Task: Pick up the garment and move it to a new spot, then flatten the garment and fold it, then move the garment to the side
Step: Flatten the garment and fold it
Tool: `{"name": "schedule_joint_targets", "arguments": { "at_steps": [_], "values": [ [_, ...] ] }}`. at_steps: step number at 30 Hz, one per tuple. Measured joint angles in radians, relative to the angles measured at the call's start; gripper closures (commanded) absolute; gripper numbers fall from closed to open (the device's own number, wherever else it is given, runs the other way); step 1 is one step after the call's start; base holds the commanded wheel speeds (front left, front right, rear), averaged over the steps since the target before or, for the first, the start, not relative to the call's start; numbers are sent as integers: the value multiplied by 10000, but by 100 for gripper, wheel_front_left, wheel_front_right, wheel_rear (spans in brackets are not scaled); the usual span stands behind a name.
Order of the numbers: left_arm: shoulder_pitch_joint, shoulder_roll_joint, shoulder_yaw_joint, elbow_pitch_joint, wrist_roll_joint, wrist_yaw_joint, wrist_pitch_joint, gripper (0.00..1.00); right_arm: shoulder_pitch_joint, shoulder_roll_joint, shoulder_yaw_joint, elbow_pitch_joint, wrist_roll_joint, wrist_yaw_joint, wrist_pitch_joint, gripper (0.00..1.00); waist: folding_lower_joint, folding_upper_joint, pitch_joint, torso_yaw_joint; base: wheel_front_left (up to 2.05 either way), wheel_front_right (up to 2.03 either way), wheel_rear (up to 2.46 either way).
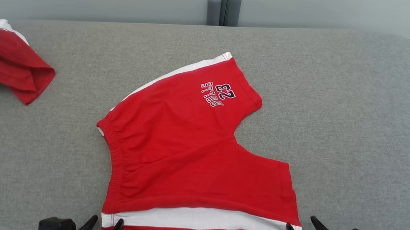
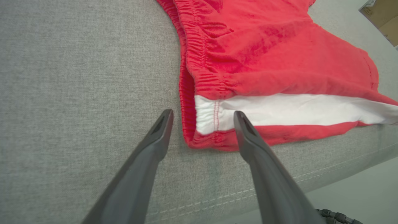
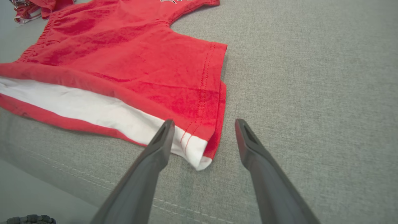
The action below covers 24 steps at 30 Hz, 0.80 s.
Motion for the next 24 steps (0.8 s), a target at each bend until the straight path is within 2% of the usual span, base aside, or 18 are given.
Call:
{"name": "schedule_joint_targets", "arguments": {
  "at_steps": [4, 10, 16, 17, 19, 20, 21, 22, 24],
  "values": [
    [-10, 10, 0, -84, -4, -8, 2, 0, -5, -2, 119, 144, 10, 77, 88, 0, 0, 0, 71, 18, 0, 0, 0],
    [-23, 10, -17, -144, -90, -54, 19, 14, -38, -13, 353, 385, 75, 171, 186, 0, 0, 0, 157, 58, 0, 0, 0],
    [-55, 10, -140, -153, -92, -167, 88, 19, -163, 0, 625, 543, 96, 173, 215, 2, 0, 0, 224, 85, 0, 0, 0],
    [-81, 10, -176, -151, -92, -201, 88, 20, -229, 2, 663, 575, 96, 174, 215, 7, 0, 0, 234, 89, 0, 0, 0],
    [-150, 8, -234, -155, -92, -236, 88, 26, -337, -2, 692, 612, 96, 174, 215, 34, 0, 0, 253, 96, 0, 0, 0],
    [-185, 8, -249, -157, -92, -288, 88, 31, -376, -4, 717, 633, 96, 176, 215, 51, 0, 0, 264, 99, 0, 0, 0],
    [-216, 8, -263, -159, -92, -330, 86, 38, -418, -4, 746, 660, 98, 176, 215, 55, 0, 0, 274, 102, 0, 0, 0],
    [-242, 6, -272, -159, -92, -355, 86, 50, -461, -4, 771, 683, 102, 178, 215, 61, 0, 0, 284, 105, 0, 0, 0],
    [-320, 4, -286, -157, -92, -357, 86, 71, -500, -12, 842, 729, 104, 207, 215, 85, 0, 0, 304, 108, 0, 0, 0]
  ]
}}
